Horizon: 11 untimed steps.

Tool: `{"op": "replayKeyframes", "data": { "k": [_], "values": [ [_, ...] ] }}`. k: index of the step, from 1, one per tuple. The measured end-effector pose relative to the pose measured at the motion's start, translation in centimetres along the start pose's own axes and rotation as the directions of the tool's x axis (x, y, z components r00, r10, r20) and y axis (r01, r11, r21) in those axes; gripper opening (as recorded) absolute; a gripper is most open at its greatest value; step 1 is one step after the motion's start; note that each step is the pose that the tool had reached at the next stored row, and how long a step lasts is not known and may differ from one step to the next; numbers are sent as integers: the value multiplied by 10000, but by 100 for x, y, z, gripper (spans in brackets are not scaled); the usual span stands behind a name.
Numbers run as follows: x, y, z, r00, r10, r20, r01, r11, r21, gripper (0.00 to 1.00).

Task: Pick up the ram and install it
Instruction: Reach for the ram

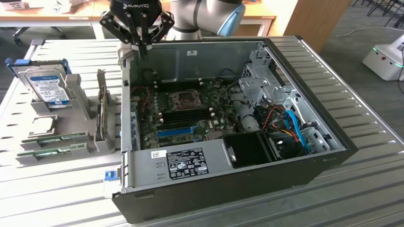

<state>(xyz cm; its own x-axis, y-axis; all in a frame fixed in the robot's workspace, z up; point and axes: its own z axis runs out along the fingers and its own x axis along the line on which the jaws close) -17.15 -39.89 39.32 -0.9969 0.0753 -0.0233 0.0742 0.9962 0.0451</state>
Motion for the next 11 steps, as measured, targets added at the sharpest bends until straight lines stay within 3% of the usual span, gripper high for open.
{"op": "replayKeyframes", "data": {
  "k": [11],
  "values": [
    [56, -4, -2, 10000, 0, 0, 0, 10000, 0, 11]
  ]
}}
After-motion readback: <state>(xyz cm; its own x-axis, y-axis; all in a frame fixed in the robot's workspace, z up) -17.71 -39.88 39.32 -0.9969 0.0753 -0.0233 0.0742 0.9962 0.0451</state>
